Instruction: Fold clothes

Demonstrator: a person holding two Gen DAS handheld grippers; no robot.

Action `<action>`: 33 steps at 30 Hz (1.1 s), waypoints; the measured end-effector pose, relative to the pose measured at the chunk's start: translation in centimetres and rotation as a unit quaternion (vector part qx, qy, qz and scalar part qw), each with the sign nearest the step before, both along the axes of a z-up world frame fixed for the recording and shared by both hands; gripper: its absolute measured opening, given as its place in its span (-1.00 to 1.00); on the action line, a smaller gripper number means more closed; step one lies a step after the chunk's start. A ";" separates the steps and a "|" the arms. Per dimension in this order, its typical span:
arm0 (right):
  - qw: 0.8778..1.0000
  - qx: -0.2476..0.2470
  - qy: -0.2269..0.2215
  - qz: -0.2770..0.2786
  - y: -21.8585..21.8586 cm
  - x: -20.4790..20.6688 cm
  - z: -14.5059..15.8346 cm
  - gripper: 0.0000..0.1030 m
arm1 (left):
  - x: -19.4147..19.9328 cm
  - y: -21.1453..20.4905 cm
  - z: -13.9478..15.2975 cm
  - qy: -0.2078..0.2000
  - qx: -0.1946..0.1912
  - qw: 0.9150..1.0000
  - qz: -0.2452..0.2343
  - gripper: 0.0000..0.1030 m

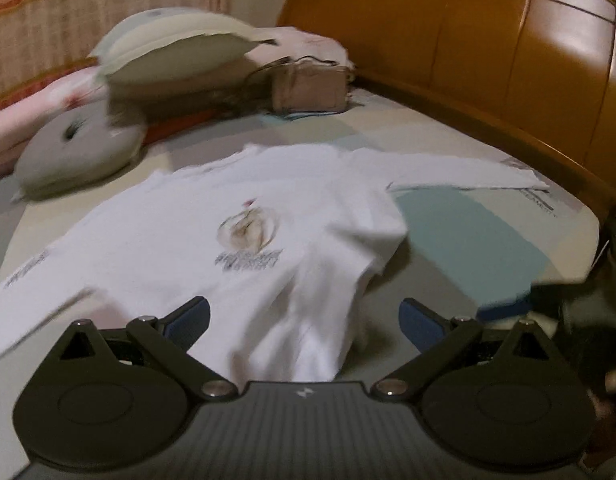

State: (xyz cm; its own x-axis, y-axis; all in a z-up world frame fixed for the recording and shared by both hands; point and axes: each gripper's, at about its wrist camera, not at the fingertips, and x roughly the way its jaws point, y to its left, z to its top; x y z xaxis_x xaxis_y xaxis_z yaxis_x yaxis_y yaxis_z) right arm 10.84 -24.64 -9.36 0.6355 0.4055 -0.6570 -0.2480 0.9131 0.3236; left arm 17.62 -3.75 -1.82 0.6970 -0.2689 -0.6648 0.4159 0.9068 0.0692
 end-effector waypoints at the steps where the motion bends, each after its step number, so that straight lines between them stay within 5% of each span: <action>1: 1.000 0.003 0.001 0.003 0.0 0.0 -0.1 1.00 | 0.7 -1.0 0.0 -0.002 0.001 1.000 -0.010 0.95; 8: 1.000 0.015 -0.008 0.010 -0.5 -0.4 0.1 1.00 | 4.2 -1.8 -1.7 -0.013 0.059 0.998 0.032 0.95; 15: 0.995 0.092 -0.016 0.034 -0.6 1.0 -0.3 0.95 | 7.2 2.2 -3.9 0.021 0.073 0.995 0.069 0.96; 21: 0.988 0.145 0.021 0.054 0.4 4.0 -2.0 0.67 | 8.2 4.0 -4.5 0.040 0.041 0.996 0.072 0.98; 33: 0.963 0.264 0.004 0.053 -0.2 11.2 -4.8 0.66 | 8.7 6.0 -4.3 0.055 0.000 0.996 0.074 0.98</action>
